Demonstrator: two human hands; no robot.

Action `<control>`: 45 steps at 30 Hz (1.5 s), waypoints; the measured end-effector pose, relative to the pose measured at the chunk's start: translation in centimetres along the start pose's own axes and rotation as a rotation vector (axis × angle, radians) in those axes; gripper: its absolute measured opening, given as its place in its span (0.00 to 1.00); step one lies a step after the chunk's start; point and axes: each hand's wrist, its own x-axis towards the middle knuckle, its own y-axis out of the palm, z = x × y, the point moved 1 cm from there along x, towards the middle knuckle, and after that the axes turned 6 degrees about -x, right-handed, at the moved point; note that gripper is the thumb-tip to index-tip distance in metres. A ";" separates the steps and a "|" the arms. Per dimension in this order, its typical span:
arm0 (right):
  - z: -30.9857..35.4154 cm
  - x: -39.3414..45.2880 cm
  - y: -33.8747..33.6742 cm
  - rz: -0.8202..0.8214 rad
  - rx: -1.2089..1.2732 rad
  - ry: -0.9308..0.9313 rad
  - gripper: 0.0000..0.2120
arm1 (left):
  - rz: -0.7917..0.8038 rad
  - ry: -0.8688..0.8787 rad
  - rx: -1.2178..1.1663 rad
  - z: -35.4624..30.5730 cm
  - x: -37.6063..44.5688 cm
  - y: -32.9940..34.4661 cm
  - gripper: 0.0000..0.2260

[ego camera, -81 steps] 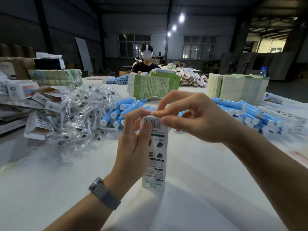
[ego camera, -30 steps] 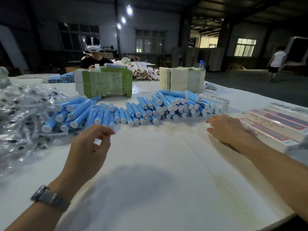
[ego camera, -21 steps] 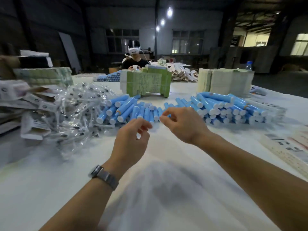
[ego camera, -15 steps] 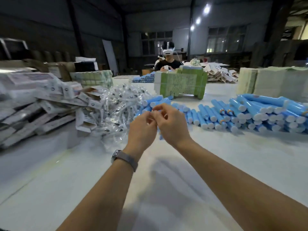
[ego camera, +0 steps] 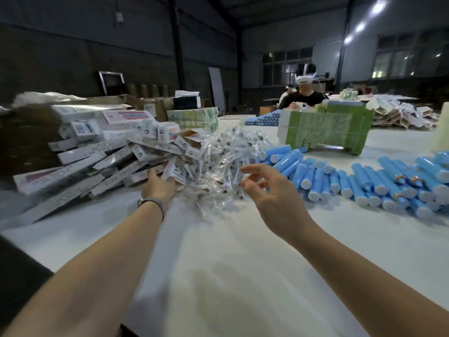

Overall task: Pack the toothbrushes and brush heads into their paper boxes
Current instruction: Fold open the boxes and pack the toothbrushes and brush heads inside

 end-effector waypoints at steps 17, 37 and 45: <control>0.3 1.2 -3.6 0.207 -0.224 -0.194 0.41 | 0.458 0.874 0.220 -16.0 -19.4 -4.1 0.07; -3.5 2.7 -7.2 0.025 0.145 0.239 0.21 | 0.990 0.491 -0.637 -5.8 -19.3 6.5 0.25; -9.7 0.8 -4.9 0.415 -1.031 0.131 0.36 | 1.004 0.451 -0.567 -4.1 -17.8 7.3 0.30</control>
